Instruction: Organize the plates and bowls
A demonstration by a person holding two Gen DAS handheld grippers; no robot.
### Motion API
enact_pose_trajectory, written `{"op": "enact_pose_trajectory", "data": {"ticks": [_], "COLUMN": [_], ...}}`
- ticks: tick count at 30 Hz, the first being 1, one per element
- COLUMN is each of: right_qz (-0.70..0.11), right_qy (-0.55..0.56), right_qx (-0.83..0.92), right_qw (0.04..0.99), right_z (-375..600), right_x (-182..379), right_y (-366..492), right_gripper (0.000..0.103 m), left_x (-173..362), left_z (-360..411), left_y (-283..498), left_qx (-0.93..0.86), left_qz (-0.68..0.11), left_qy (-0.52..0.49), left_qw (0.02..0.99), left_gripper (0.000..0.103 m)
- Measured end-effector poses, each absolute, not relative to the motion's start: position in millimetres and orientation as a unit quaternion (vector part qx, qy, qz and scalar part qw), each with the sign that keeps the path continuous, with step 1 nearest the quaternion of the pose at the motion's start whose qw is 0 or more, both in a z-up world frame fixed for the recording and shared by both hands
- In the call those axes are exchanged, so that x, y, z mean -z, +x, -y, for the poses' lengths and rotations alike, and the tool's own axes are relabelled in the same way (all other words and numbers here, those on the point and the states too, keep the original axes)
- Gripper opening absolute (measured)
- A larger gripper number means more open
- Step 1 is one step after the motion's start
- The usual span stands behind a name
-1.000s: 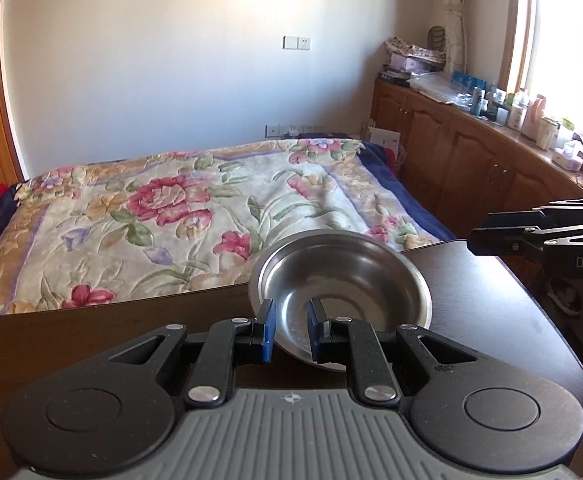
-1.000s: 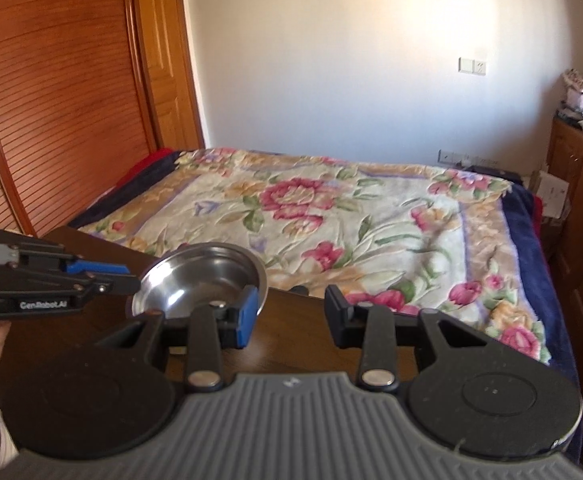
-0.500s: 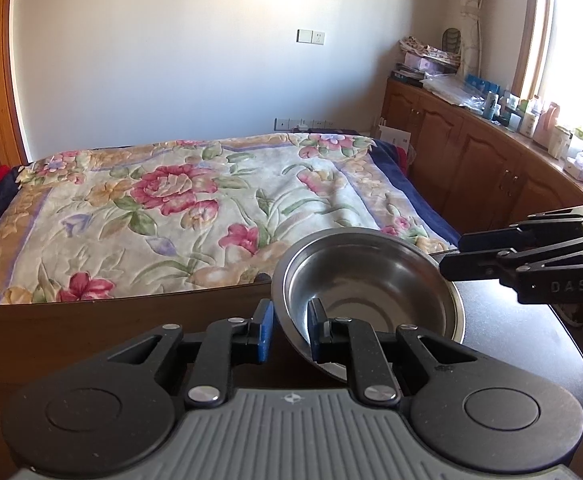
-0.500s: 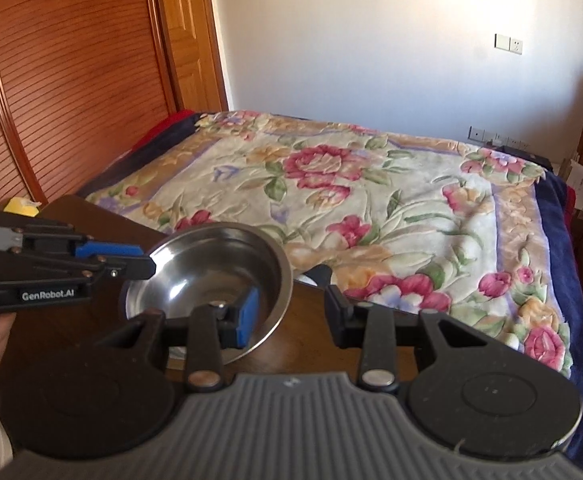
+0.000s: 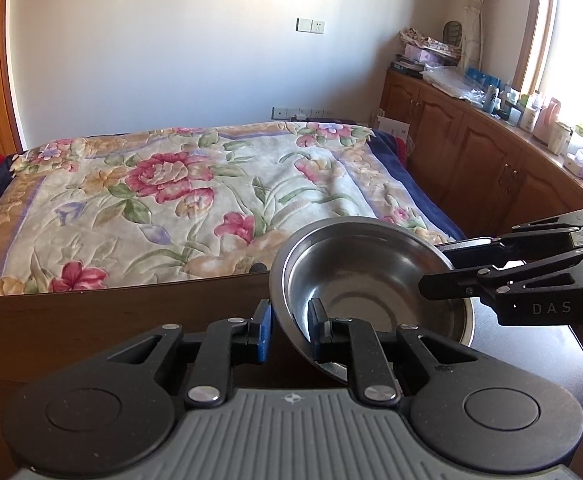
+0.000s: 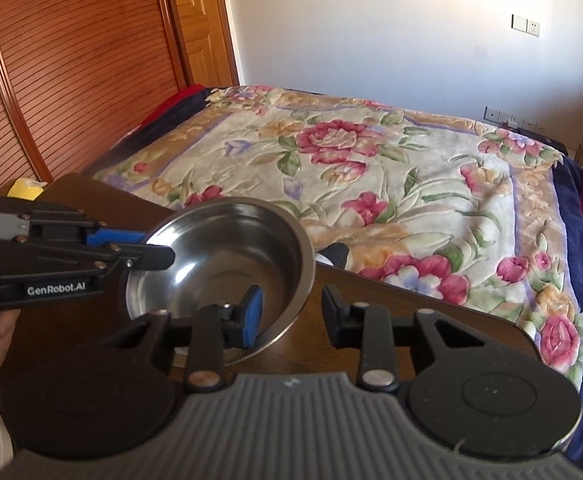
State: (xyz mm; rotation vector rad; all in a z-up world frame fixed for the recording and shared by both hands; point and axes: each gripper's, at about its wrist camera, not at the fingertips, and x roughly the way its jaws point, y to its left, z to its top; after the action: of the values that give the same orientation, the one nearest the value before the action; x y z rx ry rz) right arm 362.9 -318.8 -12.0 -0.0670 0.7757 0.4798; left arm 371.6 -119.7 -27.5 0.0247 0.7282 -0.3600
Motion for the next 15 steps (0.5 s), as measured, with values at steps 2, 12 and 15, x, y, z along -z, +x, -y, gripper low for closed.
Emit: {"op": "enact_pose_trajectory", "data": {"ticks": [2,12,15], "right_qz": [-0.380,-0.385,-0.379], "right_qy": [-0.031,-0.012,-0.007], "right_qx": [-0.233,-0.227,-0.224], "right_qw": [0.895,0.895,0.898], "right_z": [318.3,319.9,321.9], "right_x": [13.8,9.3,3.9], "right_y": [363.7,361.9,359.5], "right_gripper": [0.028,0.014,0.011], "left_x": [28.5,29.3,21.7], "left_z": [120.5,116.2,115.2], "left_y": [371.8,368.8,364.0], "left_qx": [0.175,0.180,0.182], "left_qz": [-0.355,-0.357,-0.352], "left_qy": [0.011,0.001,0.000], "left_qw": [0.918,0.917,0.918], "left_gripper": [0.020,0.014,0.012]}}
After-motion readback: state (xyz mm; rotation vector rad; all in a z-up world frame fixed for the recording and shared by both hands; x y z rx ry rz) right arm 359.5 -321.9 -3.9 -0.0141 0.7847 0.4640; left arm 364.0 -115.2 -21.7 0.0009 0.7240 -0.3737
